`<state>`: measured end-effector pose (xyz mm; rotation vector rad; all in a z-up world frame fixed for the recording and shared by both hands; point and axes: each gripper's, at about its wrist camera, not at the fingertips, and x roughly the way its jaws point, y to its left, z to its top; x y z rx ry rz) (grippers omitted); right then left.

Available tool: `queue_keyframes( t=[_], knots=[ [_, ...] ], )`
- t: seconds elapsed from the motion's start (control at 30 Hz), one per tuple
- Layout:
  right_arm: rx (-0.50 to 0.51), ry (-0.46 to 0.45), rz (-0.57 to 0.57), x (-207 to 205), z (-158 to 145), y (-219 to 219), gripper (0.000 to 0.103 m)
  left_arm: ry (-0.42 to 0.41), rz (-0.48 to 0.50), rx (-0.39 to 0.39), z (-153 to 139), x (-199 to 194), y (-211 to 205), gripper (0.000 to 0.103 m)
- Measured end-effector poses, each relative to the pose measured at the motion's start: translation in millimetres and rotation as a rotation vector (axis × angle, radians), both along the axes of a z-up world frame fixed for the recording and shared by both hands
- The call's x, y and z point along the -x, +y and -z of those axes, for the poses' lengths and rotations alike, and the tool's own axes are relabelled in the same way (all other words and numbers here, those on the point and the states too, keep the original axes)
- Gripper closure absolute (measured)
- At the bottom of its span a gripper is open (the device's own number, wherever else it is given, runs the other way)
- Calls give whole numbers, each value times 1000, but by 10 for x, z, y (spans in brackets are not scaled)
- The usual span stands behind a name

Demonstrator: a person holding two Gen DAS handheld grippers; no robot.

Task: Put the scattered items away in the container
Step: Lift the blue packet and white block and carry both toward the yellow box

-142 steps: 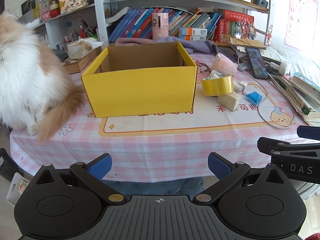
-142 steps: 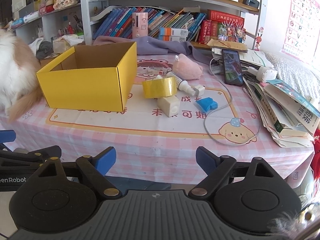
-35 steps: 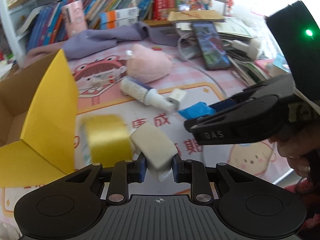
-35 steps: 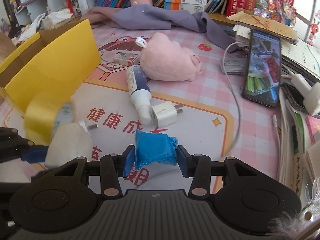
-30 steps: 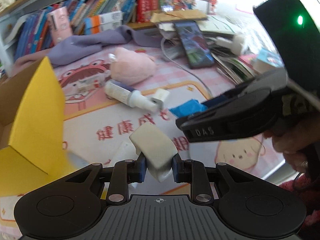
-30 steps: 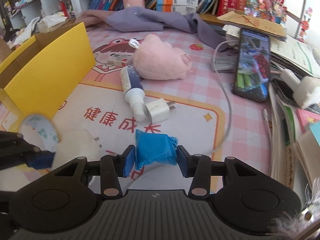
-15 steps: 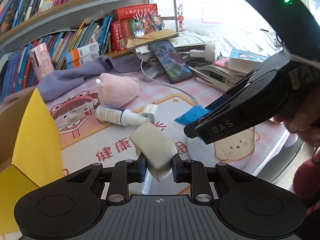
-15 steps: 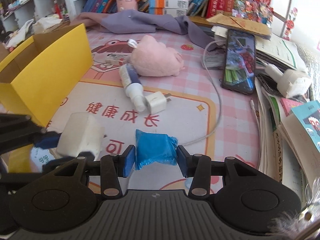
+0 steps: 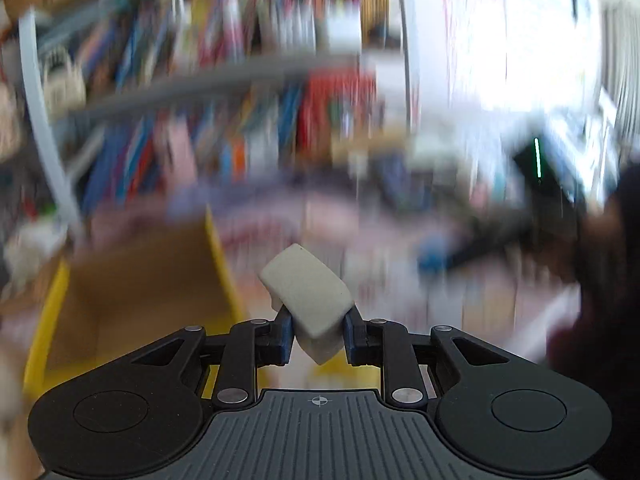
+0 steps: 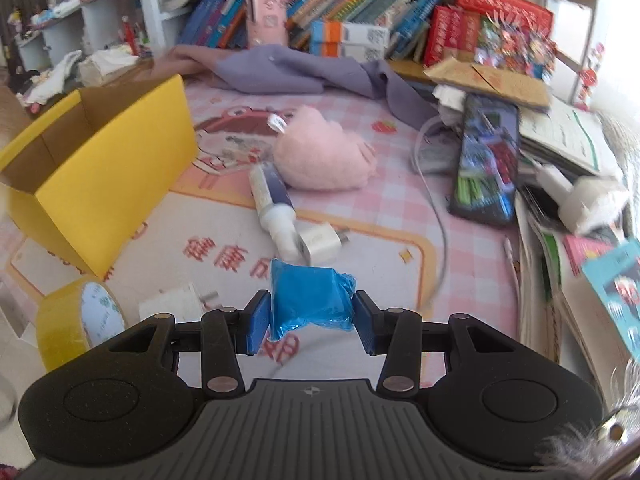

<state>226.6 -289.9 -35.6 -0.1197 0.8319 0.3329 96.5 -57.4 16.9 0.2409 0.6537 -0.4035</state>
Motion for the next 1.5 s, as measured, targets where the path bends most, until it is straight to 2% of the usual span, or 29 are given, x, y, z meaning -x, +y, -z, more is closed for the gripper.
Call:
queue_keyframes(
  t=[0.07, 0.17, 0.4, 0.63, 1.1, 1.3, 1.5],
  knots=[
    [-8, 0, -16, -49, -1, 26, 61, 80, -13, -3, 185, 77, 13, 80],
    [-15, -5, -43, -103, -12, 60, 61, 118, -53, -2, 343, 89, -11, 80],
    [-11, 34, -69, -124, 33, 95, 61, 133, -113, 48, 462, 11, 20, 80],
    [-4, 47, -30, 48, -19, 37, 61, 127, -87, 67, 511, 41, 70, 80],
    [51, -6, 193, 973, -210, 340, 61, 93, -30, 97, 518, 309, 601, 80],
    [73, -11, 230, 1490, -234, 633, 61, 57, -32, 108, 440, 574, 855, 80],
    [43, -3, 236, 1861, -189, 920, 61, 35, -17, 66, 382, 809, 1004, 80]
  ],
)
